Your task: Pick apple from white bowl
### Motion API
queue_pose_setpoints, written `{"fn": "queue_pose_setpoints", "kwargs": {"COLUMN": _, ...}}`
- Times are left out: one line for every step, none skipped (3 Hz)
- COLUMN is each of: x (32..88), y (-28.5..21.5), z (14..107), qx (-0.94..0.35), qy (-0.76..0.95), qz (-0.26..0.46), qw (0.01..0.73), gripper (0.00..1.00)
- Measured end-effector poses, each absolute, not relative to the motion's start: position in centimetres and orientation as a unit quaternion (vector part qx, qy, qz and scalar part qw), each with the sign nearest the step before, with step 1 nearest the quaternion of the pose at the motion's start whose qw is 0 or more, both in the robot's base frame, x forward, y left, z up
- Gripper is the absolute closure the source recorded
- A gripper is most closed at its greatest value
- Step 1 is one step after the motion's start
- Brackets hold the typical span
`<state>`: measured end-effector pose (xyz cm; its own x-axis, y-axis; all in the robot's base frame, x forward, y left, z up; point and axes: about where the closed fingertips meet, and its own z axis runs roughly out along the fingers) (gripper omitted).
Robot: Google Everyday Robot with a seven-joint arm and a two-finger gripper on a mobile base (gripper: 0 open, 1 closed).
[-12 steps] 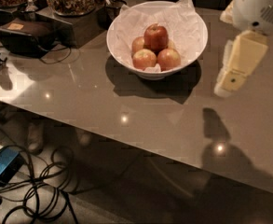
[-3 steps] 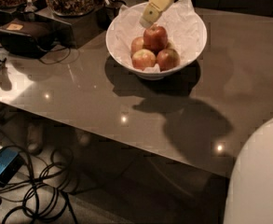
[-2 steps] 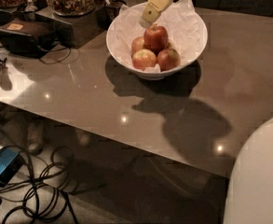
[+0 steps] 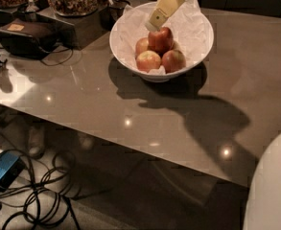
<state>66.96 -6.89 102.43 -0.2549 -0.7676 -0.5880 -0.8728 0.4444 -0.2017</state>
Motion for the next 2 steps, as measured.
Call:
{"fn": "queue_pose_setpoints", "kwargs": {"x": 68.04, "y": -6.84, "z": 101.46, "qx": -0.537, "qy": 0.768, "qz": 0.095, "qw": 0.336, "gripper": 0.00}}
{"fn": "queue_pose_setpoints", "kwargs": {"x": 68.10, "y": -6.80, "z": 101.34, "qx": -0.540, "qy": 0.766, "qz": 0.094, "qw": 0.336, "gripper": 0.00}}
